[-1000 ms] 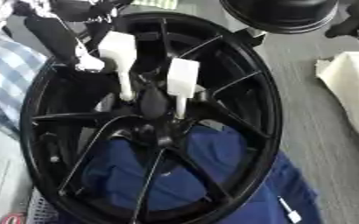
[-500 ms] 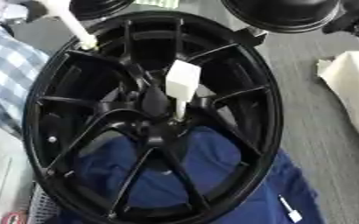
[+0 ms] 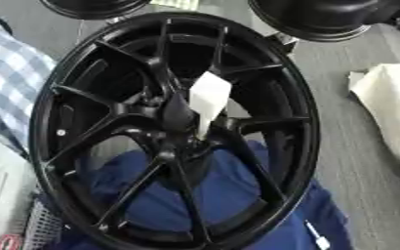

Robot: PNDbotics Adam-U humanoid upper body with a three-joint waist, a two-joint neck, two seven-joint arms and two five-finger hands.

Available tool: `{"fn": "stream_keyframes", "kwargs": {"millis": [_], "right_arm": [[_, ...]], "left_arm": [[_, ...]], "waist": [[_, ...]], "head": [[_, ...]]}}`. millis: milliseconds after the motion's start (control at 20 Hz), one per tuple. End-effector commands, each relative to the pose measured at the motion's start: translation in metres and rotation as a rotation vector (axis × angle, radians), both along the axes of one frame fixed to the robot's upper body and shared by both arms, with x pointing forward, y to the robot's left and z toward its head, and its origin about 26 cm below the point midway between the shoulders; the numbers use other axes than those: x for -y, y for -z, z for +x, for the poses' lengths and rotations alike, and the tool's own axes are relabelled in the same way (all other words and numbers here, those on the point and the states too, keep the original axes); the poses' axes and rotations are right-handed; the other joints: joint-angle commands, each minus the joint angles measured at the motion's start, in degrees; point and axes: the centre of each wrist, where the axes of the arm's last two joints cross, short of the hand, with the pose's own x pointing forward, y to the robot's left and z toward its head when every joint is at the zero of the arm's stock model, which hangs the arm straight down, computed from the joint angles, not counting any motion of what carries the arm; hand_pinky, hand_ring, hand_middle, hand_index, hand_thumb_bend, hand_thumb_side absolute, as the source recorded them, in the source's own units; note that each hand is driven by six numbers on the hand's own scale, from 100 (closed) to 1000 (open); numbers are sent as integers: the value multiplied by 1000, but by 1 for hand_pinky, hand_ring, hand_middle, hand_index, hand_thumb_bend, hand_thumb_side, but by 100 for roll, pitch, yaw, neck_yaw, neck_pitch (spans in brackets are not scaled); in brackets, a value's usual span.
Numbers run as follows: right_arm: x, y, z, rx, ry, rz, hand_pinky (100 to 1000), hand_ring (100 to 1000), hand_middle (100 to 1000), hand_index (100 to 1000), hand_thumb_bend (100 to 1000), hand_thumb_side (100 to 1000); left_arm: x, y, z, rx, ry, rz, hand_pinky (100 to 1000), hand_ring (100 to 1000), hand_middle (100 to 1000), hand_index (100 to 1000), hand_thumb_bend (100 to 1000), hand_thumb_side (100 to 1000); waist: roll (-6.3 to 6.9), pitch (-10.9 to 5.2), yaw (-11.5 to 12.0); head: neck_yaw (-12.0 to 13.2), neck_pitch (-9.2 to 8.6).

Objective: Pull the pin out of the wheel hub.

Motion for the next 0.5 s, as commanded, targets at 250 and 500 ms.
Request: {"fn": "stream_keyframes", "kwargs": {"millis": [250, 500], "right_arm": [[2, -11, -4, 37, 6, -3, 941, 772, 636, 793, 162, 281], [2, -10, -4, 32, 11, 3, 941, 772, 636, 793, 166, 279]], "left_arm": [[-10, 31, -14, -1, 13, 56, 978, 941, 882, 890, 750, 668], [-19, 46, -16, 10, -29, 17, 871, 829, 740, 790, 417, 637]], "waist": [[-24, -73, 23], [-16, -76, 51]], "head": [[-17, -115], [-38, -181]]}}
